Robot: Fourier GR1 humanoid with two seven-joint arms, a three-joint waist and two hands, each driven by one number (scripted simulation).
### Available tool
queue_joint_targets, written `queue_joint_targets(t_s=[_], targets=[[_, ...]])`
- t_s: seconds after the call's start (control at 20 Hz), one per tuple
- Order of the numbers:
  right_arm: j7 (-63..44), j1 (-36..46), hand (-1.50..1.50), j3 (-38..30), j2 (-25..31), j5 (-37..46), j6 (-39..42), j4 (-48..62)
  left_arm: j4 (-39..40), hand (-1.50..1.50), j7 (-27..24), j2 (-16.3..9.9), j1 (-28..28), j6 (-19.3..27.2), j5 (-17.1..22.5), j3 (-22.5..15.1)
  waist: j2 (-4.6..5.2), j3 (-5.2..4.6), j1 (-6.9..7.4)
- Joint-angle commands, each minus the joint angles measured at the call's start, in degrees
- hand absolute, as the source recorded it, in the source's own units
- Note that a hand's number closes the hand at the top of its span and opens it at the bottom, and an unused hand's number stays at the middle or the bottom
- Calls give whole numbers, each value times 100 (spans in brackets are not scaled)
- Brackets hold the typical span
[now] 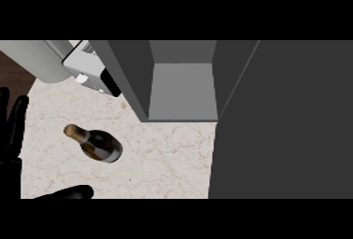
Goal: Pick up the wine, place it into the cabinet and close the cabinet
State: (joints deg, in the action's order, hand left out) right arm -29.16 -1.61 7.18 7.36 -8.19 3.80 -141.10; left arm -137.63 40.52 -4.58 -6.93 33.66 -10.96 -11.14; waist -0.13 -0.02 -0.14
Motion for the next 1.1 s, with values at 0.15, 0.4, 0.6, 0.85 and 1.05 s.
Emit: queue_joint_targets(t_s=[0.15, 0.4, 0.6, 0.85, 1.05], targets=[[-642, -37, -150, -77, 18, -138, -136, -968, 52, -150, -258, -44, 271, -239, 620, 700, 2, -2, -8], [-637, -224, -150, -9, -12, -221, -49, -1057, 61, -150, -296, -212, 581, -567, 1388, 1441, 1, -3, -17], [-484, -31, -150, -289, -7, -340, -51, -856, 538, -150, -1264, 122, 1223, -1080, 2055, 1472, 3, -6, 1], [-804, 78, -150, -122, -9, -243, -96, -1008, 1134, -150, -1542, 199, 1008, -1259, 2163, 1549, 5, -1, -20], [-685, -35, -150, 254, -151, 90, -99, -965, 1372, -150, -1711, 53, 1297, -1702, 2619, 1942, 2, 0, -7]])
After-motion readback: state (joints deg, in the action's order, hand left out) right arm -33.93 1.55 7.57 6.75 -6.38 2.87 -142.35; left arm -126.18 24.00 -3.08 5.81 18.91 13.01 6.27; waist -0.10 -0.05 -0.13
